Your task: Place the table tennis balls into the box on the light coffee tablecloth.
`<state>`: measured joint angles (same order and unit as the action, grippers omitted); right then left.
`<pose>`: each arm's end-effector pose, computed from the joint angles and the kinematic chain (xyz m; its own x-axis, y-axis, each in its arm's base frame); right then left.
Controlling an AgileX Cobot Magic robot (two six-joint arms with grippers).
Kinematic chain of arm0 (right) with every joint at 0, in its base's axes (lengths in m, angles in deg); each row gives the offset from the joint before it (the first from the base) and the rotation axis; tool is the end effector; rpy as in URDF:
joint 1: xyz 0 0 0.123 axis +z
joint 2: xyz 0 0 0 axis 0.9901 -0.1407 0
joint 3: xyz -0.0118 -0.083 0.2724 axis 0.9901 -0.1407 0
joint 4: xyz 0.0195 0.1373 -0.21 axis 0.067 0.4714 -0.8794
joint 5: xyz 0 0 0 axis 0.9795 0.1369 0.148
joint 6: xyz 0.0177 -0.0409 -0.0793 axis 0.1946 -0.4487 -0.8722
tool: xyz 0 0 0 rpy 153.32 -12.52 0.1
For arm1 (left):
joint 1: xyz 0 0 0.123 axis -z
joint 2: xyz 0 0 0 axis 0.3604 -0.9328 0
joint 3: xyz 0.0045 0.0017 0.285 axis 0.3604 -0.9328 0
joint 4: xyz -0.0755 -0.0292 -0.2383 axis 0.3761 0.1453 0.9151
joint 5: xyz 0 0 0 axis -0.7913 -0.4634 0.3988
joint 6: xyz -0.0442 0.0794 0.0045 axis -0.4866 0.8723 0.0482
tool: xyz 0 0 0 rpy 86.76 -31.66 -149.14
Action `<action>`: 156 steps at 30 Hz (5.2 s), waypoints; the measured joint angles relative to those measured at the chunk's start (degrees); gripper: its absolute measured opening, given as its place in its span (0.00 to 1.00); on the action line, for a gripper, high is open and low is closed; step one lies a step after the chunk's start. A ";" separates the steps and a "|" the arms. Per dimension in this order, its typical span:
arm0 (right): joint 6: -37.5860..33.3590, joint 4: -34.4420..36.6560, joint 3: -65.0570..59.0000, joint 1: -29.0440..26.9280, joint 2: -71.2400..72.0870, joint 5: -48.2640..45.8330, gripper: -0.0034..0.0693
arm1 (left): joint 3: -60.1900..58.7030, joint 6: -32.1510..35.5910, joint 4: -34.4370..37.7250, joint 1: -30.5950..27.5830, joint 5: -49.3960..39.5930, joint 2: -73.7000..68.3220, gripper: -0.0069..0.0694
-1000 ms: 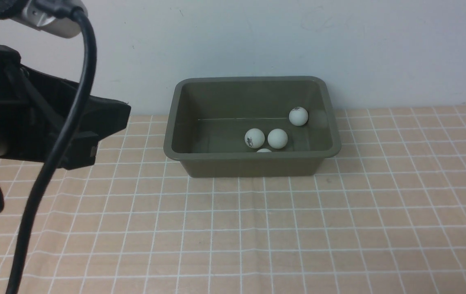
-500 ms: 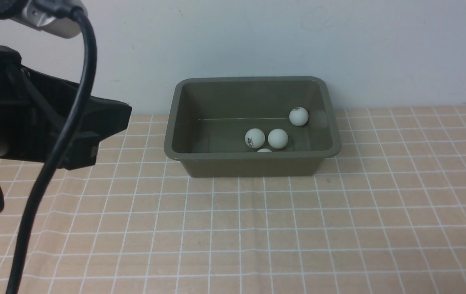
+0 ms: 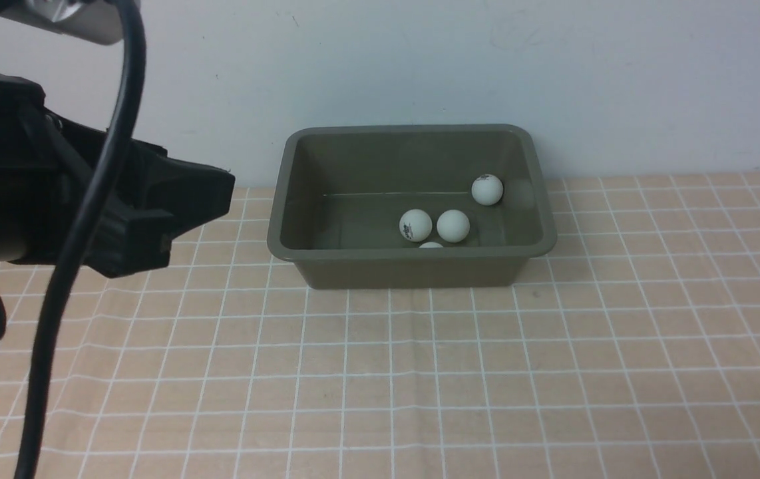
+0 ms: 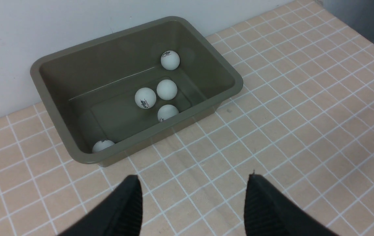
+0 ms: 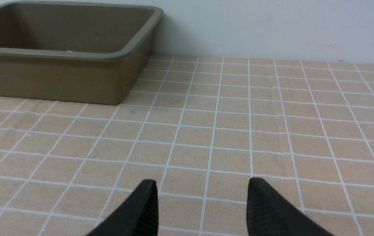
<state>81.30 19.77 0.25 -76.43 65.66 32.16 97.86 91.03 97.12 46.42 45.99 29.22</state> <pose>0.0513 0.0060 0.1703 -0.3240 -0.0043 -0.9460 -0.0975 0.9948 0.0289 0.1575 -0.0931 0.4098 -0.4596 0.1742 -0.8709 0.5481 0.8272 -0.1238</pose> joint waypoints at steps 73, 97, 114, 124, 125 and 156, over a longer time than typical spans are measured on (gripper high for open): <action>0.00 0.00 0.00 0.00 0.00 0.05 0.52 | -63.40 -1.40 -8.40 -27.76 19.10 54.64 0.55; 0.00 0.00 0.00 0.00 0.00 0.05 0.52 | -63.49 -10.40 -15.58 -27.76 19.66 54.64 0.55; 0.00 0.00 0.00 0.00 0.00 0.05 0.52 | -63.49 -6.07 -14.40 -27.76 19.82 54.64 0.55; 0.00 0.00 0.00 0.00 0.00 0.05 0.52 | -63.49 -6.03 -14.36 -27.76 19.82 54.64 0.55; 0.00 0.00 0.00 0.00 0.00 0.05 0.52 | -63.49 -6.03 -14.36 -27.76 19.82 54.64 0.55; 0.00 0.00 0.00 0.00 0.00 0.05 0.52 | -63.49 -6.03 -14.22 -27.76 19.87 54.64 0.55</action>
<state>81.30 19.77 0.25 -76.43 65.66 32.21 34.37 85.00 82.90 18.66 65.86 83.87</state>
